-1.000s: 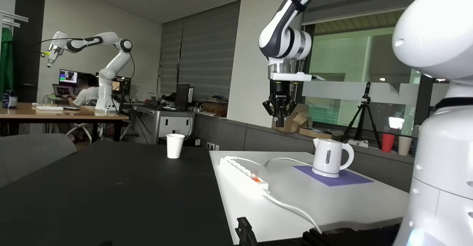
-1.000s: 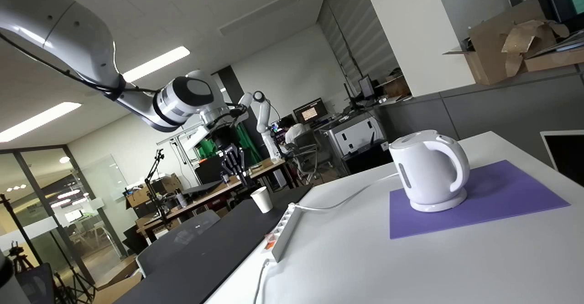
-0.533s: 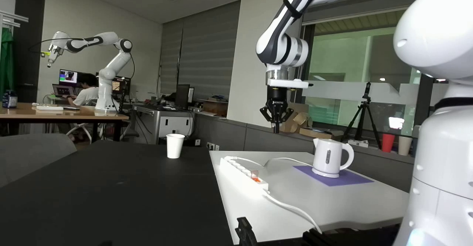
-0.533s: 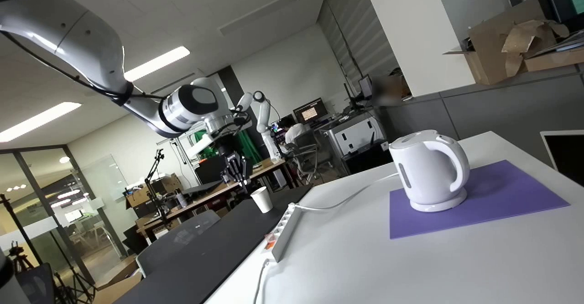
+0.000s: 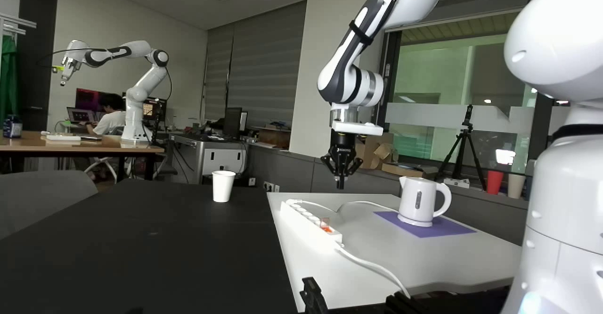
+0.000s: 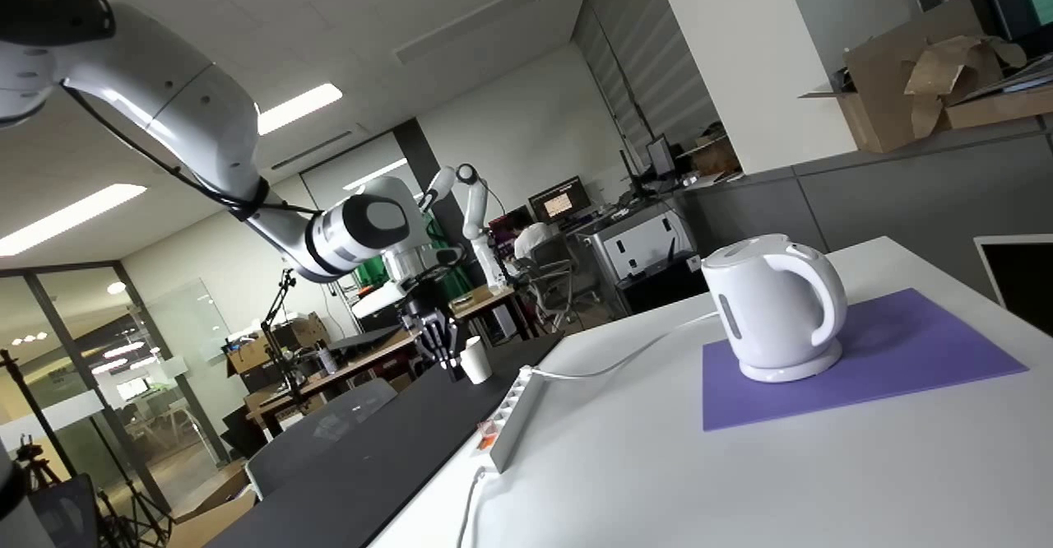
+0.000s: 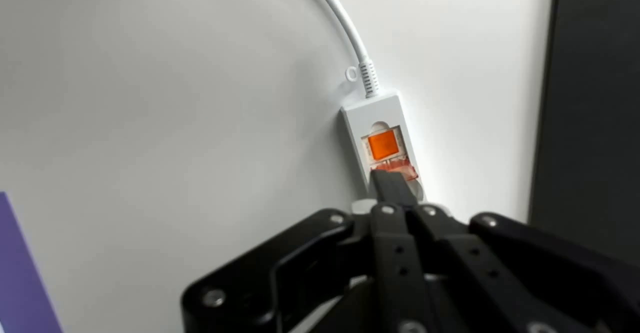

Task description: Turn on the extension cable

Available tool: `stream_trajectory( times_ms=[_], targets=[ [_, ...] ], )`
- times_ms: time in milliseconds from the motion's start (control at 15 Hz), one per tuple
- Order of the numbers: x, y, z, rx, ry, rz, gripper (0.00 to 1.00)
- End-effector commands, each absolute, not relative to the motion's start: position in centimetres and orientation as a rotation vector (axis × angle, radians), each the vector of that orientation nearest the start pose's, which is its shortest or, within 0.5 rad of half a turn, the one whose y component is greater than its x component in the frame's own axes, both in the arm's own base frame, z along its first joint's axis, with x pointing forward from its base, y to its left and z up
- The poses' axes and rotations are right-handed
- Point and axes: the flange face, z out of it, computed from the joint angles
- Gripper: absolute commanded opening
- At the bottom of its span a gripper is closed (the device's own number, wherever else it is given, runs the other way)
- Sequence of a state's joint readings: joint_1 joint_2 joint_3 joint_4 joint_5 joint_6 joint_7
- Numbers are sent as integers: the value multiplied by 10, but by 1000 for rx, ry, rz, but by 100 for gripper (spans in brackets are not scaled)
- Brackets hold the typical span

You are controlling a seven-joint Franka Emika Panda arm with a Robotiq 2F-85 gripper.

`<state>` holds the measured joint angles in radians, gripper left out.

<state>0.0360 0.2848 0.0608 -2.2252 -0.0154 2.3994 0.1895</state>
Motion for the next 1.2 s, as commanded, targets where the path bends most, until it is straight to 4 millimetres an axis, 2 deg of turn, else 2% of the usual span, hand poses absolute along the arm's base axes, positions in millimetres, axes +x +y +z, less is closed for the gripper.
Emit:
stream_trajectory(
  times_ms=[0,400,733,1133],
  targets=[
    [538,63,204,-3158,57,241,0],
    [538,78,157,-3162,-51,303,0],
    [544,82,141,-3179,-90,114,0],
    [536,85,131,-3164,-106,156,1]
  ],
)
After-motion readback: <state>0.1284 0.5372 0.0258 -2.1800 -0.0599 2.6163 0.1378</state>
